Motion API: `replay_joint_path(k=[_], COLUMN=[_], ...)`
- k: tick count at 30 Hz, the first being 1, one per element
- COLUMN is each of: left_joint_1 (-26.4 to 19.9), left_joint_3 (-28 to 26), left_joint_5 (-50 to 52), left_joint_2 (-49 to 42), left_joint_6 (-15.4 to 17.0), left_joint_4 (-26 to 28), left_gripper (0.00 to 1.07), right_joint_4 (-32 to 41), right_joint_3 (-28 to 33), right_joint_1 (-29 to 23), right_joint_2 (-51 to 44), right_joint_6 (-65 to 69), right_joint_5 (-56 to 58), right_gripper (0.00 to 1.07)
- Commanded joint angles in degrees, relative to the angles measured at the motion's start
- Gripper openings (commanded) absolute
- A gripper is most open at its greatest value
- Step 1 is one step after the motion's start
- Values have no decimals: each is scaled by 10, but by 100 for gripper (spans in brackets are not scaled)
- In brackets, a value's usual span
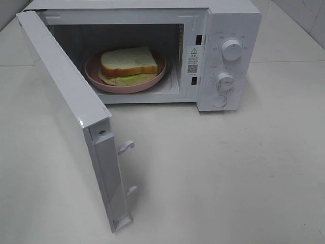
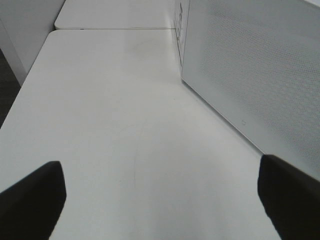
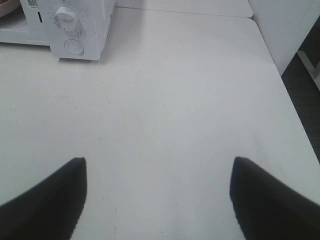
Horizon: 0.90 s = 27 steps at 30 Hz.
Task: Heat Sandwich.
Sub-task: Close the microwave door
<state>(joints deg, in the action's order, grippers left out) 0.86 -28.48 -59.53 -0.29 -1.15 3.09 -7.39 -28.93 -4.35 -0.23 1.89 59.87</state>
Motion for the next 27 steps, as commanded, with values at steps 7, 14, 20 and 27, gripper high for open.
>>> replay_joint_path(k=[7, 14, 20, 27], left_joint_1=[-1, -1, -1, -1], left_joint_3=[1, 1, 1, 1], left_joint_5=[2, 2, 2, 2], left_joint_2=[-14, -14, -14, -14], left_joint_6=[0, 0, 0, 0], left_joint_4=[1, 1, 1, 2], left_gripper=[98, 98, 98, 98], right_joint_4=[1, 1, 1, 1], right_joint_3=[1, 1, 1, 1], right_joint_1=[4, 4, 4, 4], right_joint_2=[-15, -15, -15, -15], right_joint_6=[2, 2, 2, 2], right_joint_5=[-5, -5, -5, -5], right_gripper=[76, 76, 76, 76])
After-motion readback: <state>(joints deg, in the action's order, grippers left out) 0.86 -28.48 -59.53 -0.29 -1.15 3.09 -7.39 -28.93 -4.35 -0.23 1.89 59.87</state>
